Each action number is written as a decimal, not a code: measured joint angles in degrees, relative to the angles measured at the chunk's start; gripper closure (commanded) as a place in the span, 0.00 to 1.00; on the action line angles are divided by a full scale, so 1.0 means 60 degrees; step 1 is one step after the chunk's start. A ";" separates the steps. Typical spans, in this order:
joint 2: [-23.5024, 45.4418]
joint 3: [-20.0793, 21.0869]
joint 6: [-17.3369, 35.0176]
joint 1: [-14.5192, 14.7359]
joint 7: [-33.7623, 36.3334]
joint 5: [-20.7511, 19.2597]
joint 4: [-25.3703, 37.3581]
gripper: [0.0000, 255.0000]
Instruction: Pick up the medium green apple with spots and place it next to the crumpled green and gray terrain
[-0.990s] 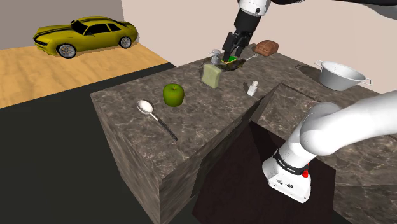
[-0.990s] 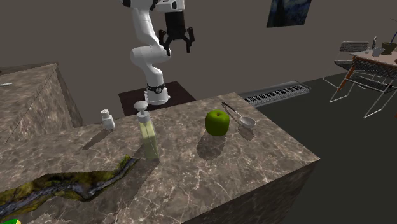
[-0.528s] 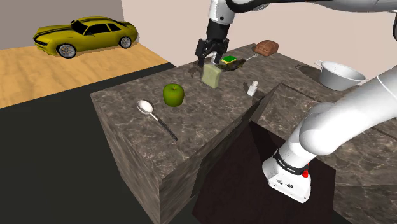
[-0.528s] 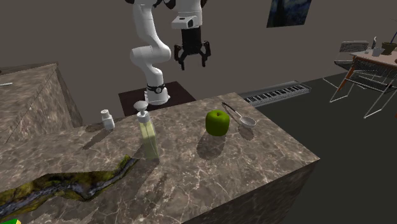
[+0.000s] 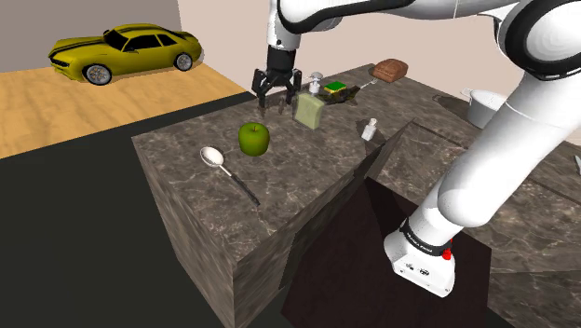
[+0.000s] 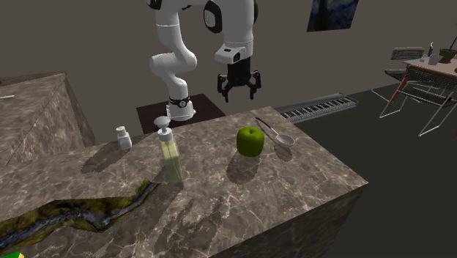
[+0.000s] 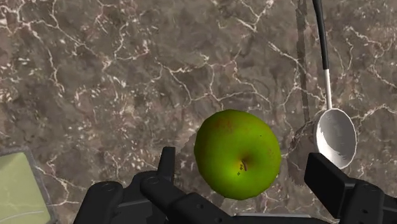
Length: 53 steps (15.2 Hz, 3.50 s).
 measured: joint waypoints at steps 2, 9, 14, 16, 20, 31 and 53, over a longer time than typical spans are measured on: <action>0.0795 0.0020 0.0044 0.0040 0.0443 -0.0010 0.0568 0.00; 0.2524 -0.0007 0.0137 0.0184 0.1315 -0.0016 0.1840 0.00; 0.2684 0.0002 0.0706 0.0223 0.1330 -0.0023 0.1422 0.00; 0.2686 0.0004 0.0767 0.0228 0.1333 -0.0022 0.1369 0.00; 0.2687 0.0005 0.0785 0.0230 0.1335 -0.0022 0.1354 0.00; 0.2686 0.0006 0.0787 0.0230 0.1335 -0.0021 0.1354 1.00; 0.2216 0.0039 -0.1727 0.0214 0.1554 0.0014 0.3416 1.00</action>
